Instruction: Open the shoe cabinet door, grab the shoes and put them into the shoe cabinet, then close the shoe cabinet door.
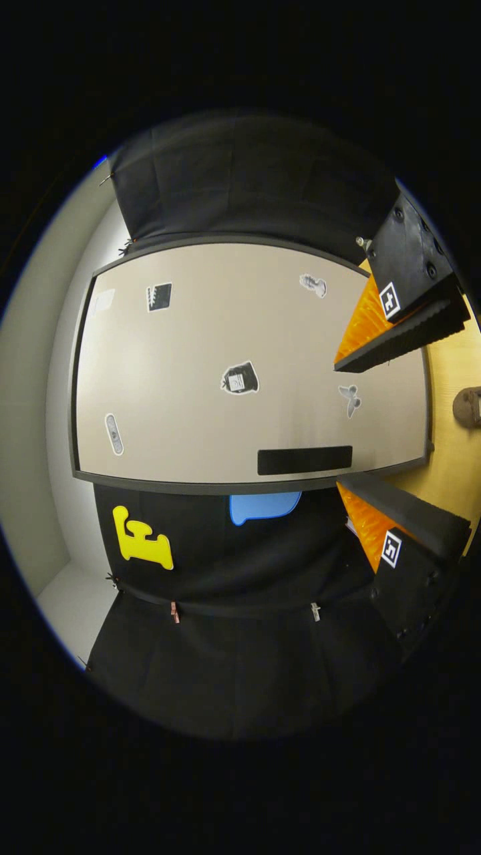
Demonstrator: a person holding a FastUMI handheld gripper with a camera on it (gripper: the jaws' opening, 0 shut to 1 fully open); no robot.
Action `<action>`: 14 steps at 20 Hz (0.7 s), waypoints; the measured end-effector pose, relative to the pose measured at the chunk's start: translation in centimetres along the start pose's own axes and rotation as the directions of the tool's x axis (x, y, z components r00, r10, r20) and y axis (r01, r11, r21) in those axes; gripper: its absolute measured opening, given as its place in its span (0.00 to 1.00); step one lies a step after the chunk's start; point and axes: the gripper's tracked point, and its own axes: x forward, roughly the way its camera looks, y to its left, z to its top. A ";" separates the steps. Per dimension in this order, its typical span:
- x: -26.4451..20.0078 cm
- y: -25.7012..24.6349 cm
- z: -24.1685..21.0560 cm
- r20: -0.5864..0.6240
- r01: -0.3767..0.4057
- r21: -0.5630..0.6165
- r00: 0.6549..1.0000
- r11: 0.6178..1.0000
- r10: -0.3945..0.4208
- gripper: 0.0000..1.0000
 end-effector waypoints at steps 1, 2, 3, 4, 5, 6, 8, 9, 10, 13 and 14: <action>0.7 0.4 -0.2 -0.004 0.003 -0.003 1.000 1.000 -0.003 0.98; 1.3 0.6 -0.3 -0.004 0.009 -0.002 1.000 1.000 -0.009 0.98; 2.0 1.1 -0.4 -0.003 0.007 0.002 1.000 1.000 -0.007 0.98; 2.6 1.4 -0.4 0.002 0.007 0.005 1.000 1.000 -0.007 0.98; 3.3 1.6 -0.3 0.007 0.010 0.006 1.000 1.000 -0.010 0.98; 3.9 1.9 -0.3 0.009 0.012 0.008 1.000 1.000 -0.012 0.98; 5.3 2.4 -0.5 0.004 0.011 0.012 1.000 1.000 -0.011 0.98; 6.1 2.5 -0.6 0.004 0.014 0.013 1.000 1.000 -0.014 0.98; 6.7 2.7 -0.7 0.001 0.014 0.015 1.000 1.000 -0.014 0.98; 9.0 2.6 -1.6 -0.016 0.042 0.026 0.999 0.999 -0.042 0.98; 9.6 2.5 -1.9 -0.028 0.048 0.032 0.999 0.998 -0.047 0.98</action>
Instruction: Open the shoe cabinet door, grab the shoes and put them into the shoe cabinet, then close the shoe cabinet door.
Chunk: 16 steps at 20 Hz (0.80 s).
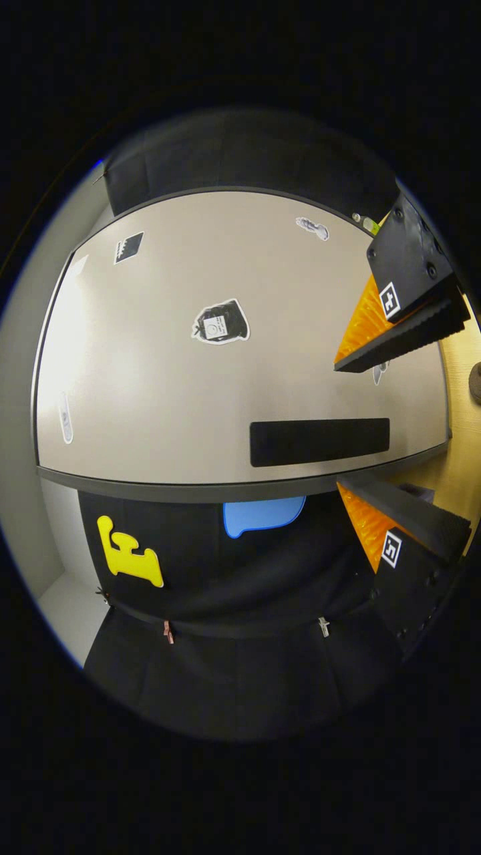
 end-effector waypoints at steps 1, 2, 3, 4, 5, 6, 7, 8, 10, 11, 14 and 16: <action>0.7 -0.2 -0.3 -0.015 0.007 0.006 1.000 1.000 -0.007 0.97; 1.1 -0.2 -0.6 -0.024 0.010 0.009 1.000 1.000 -0.010 0.90; 1.5 -0.3 -0.7 -0.027 0.016 0.010 1.000 1.000 -0.016 0.86; 1.8 -0.3 -0.8 -0.027 0.018 0.008 0.999 1.000 -0.017 0.85; 2.0 -0.3 -0.8 -0.025 0.020 0.005 0.999 1.000 -0.020 0.84; 2.2 -0.3 -0.9 -0.024 0.023 0.003 0.999 1.000 -0.023 0.84; 2.5 -0.2 -1.0 -0.026 0.019 0.006 0.999 1.000 -0.019 0.84; 2.6 0.0 -0.9 -0.025 0.015 0.011 1.000 1.000 -0.015 0.79; 2.5 0.6 -0.8 -0.016 0.007 0.007 1.000 1.000 -0.007 0.64; 2.5 1.0 -0.8 -0.013 -0.005 0.005 1.000 1.000 0.005 0.62; 3.0 0.9 -2.3 -0.009 0.001 -0.022 1.000 1.000 -0.001 0.39; 2.8 0.9 -2.3 -0.016 -0.003 -0.019 1.000 1.000 0.002 0.32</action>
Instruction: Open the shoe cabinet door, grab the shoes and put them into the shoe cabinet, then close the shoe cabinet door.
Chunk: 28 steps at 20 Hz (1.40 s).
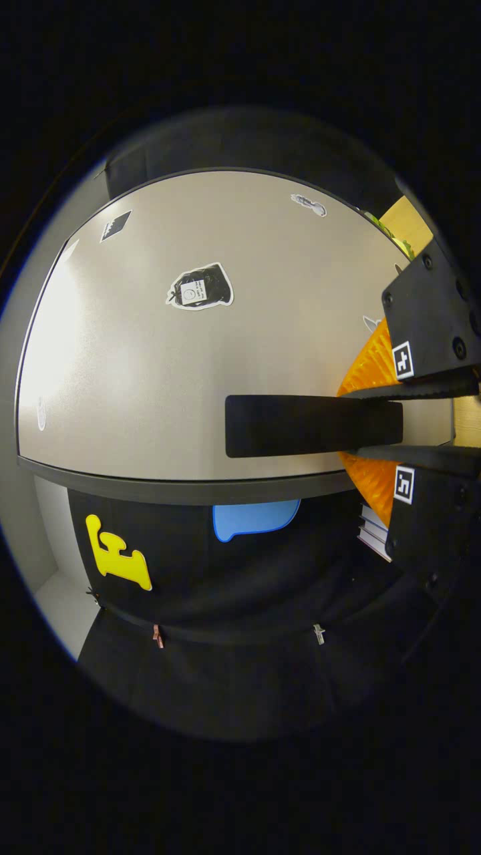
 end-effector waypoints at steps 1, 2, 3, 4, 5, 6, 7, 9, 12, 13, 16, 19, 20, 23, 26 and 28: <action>0.1 0.0 0.0 -0.002 -0.001 -0.002 1.000 1.000 0.001 0.32; 0.0 -0.1 -0.1 -0.003 -0.004 -0.005 1.000 1.000 0.004 0.32; -0.1 -0.1 0.0 -0.003 -0.006 -0.008 1.000 1.000 0.006 0.20; -0.2 -0.1 -0.1 -0.005 -0.007 -0.015 1.000 1.000 0.007 0.20; -0.3 -0.1 -0.2 -0.010 -0.010 -0.020 1.000 1.000 0.010 0.20; -0.7 -0.1 -0.3 -0.017 -0.018 -0.017 1.000 1.000 0.017 0.20; -1.1 0.0 -0.3 -0.019 -0.026 -0.008 0.999 1.000 0.026 0.20; -2.2 -0.1 -0.4 -0.017 -0.035 -0.004 0.999 0.999 0.035 0.20; -3.9 -0.6 -0.5 -0.027 -0.068 0.018 0.997 0.997 0.069 0.20; -4.5 -0.7 -0.5 -0.030 -0.080 0.022 0.996 0.997 0.081 0.20; -6.6 -1.3 -0.5 -0.049 -0.117 0.018 0.992 0.993 0.118 0.20; -8.5 -1.9 -0.6 -0.053 -0.147 0.014 0.988 0.989 0.148 0.20; -9.1 -2.2 -0.6 -0.048 -0.162 0.019 0.985 0.987 0.163 0.20; -10.9 -3.1 -0.6 -0.038 -0.205 0.020 0.978 0.979 0.206 0.20; -13.0 -4.1 -0.6 -0.046 -0.271 0.012 0.961 0.963 0.271 0.19; -14.4 -5.2 -0.6 -0.048 -0.310 0.003 0.950 0.951 0.309 0.19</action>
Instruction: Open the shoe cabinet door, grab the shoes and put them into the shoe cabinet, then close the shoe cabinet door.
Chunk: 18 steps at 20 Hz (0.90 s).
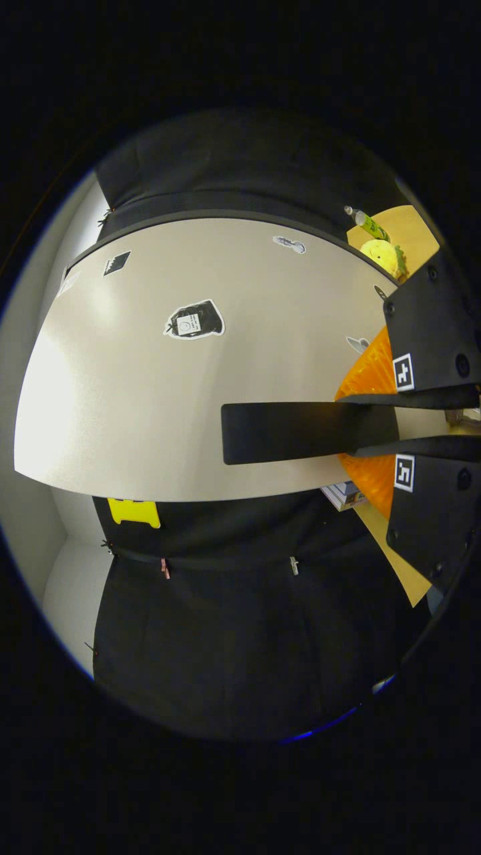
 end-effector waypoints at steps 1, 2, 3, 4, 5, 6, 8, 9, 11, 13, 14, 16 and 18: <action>-0.7 -0.3 0.0 0.000 -0.016 -0.004 1.000 1.000 0.016 0.19; -1.4 -0.7 -0.1 -0.001 -0.028 -0.006 1.000 1.000 0.028 0.19; -2.2 -1.1 -0.2 -0.002 -0.038 -0.002 0.999 0.999 0.038 0.20; -2.9 -1.6 -0.2 -0.002 -0.047 0.005 0.999 0.999 0.047 0.19; -3.7 -2.0 -0.2 -0.001 -0.056 0.011 0.998 0.998 0.056 0.19; -4.5 -2.5 -0.3 -0.001 -0.062 0.013 0.998 0.998 0.062 0.19; -5.7 -3.6 -0.2 0.003 -0.066 0.013 0.998 0.998 0.066 0.19; -6.2 -4.1 -0.1 0.007 -0.065 0.013 0.998 0.998 0.065 0.19; -7.6 -5.3 -0.2 0.015 -0.060 0.014 0.998 0.998 0.060 0.19; -8.8 -6.5 -0.2 0.026 -0.049 0.025 0.998 0.998 0.048 0.19; -9.3 -7.1 -0.2 0.031 -0.039 0.028 0.999 0.999 0.038 0.19; -10.2 -8.3 -0.2 0.038 -0.018 0.031 0.999 0.999 0.017 0.19; -11.0 -9.6 -0.2 0.046 0.002 0.037 0.999 0.999 -0.003 0.19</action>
